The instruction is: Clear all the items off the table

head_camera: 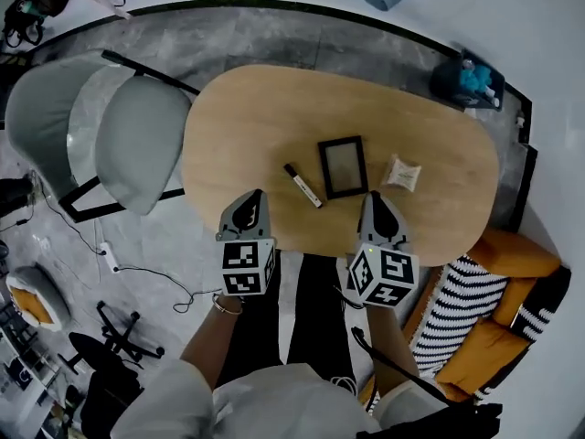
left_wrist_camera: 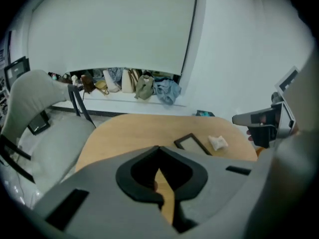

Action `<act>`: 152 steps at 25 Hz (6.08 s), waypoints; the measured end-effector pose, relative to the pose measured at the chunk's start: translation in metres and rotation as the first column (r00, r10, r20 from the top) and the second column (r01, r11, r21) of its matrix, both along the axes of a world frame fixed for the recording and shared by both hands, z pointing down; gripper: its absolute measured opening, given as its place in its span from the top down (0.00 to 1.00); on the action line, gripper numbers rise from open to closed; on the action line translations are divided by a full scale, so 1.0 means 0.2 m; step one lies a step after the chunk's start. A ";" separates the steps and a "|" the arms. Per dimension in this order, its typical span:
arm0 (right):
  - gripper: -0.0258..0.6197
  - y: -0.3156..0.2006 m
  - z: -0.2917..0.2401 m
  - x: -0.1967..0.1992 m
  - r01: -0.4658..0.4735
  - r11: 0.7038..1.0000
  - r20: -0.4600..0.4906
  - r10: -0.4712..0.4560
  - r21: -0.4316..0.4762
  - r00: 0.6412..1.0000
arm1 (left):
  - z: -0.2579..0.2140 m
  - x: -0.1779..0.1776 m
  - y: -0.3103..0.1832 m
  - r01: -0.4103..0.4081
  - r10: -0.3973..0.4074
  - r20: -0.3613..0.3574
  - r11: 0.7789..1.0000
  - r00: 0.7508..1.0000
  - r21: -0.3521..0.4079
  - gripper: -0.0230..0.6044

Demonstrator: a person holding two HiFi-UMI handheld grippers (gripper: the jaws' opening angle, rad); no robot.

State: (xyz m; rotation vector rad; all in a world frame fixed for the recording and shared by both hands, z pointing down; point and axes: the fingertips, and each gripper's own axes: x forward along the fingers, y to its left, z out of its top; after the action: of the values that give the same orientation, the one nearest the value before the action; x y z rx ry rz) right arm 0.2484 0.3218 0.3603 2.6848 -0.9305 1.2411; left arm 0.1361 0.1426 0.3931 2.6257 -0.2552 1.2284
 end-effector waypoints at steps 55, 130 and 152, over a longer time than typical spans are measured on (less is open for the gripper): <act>0.49 0.54 0.86 0.34 0.735 0.654 0.223 -0.700 -0.181 0.678 | 0.56 0.43 0.63 -0.091 0.094 0.105 0.995 0.990 -0.032 0.96; 0.62 -1.56 0.55 -1.22 0.834 0.500 0.245 -0.800 -0.233 0.548 | 0.43 -1.52 -1.01 0.738 -0.737 0.041 0.674 0.675 -0.030 0.96; 0.62 -2.84 0.69 -1.83 0.924 0.344 0.145 -0.918 -0.170 0.368 | 0.49 -2.20 -2.02 0.895 -0.894 -0.049 0.444 0.446 0.047 0.96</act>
State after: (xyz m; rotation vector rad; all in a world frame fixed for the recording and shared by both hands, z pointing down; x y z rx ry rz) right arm -0.1176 -0.2461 0.4993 1.3932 -1.7947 0.9403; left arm -0.3049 -0.2619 0.4903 1.9285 -1.4900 0.7600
